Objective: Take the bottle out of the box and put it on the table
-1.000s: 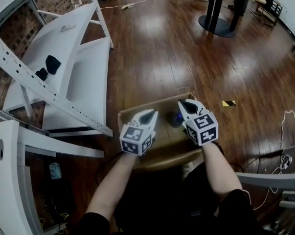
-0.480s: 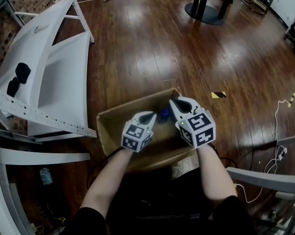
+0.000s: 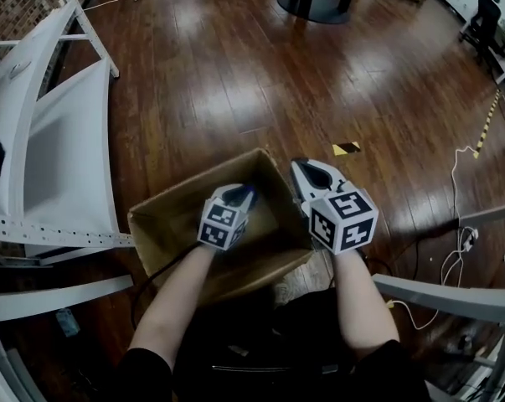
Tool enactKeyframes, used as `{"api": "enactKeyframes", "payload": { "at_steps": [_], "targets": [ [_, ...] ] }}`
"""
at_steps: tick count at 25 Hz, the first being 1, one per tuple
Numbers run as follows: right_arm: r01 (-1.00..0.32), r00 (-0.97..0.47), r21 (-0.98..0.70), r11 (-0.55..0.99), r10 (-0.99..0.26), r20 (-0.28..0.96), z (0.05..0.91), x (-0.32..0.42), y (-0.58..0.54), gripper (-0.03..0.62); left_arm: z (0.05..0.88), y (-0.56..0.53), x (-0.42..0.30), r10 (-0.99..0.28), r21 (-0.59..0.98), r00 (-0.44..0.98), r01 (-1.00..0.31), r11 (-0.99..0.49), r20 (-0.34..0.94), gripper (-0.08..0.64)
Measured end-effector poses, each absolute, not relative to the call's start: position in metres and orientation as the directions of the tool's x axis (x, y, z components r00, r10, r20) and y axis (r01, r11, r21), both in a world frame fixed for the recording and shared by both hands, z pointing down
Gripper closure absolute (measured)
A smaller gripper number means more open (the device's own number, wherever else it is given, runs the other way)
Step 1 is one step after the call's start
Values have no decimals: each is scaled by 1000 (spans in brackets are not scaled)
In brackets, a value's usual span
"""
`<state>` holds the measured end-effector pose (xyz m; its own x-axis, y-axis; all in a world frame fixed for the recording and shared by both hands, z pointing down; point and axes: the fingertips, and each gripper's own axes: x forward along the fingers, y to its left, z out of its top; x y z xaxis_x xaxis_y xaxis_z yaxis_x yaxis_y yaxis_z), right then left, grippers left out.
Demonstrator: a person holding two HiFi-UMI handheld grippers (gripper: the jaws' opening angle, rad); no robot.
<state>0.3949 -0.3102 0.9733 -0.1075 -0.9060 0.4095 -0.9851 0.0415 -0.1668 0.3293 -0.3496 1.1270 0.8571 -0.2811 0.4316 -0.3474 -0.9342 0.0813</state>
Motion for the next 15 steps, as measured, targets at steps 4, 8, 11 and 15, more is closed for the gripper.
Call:
{"api": "enactKeyframes", "payload": {
  "at_steps": [4,8,11,15],
  "targets": [
    [-983,-121,-175,53,-907,403,972,392,-305,591,1153,-352,345,-244,69,841,-314,-947,483,347],
    [-981,-141,-183,71,-901,410,973,386,-303,591,1193,-352,357,-166,83,810,-255,-963,562,204],
    [-978,-161,-187,89,-897,412,971,379,-302,591,1216,-354,362,-141,94,800,-239,-967,583,178],
    [-973,-183,-210,101,-889,419,973,377,-298,591,1240,-356,362,-152,75,784,-244,-967,602,178]
  ]
}}
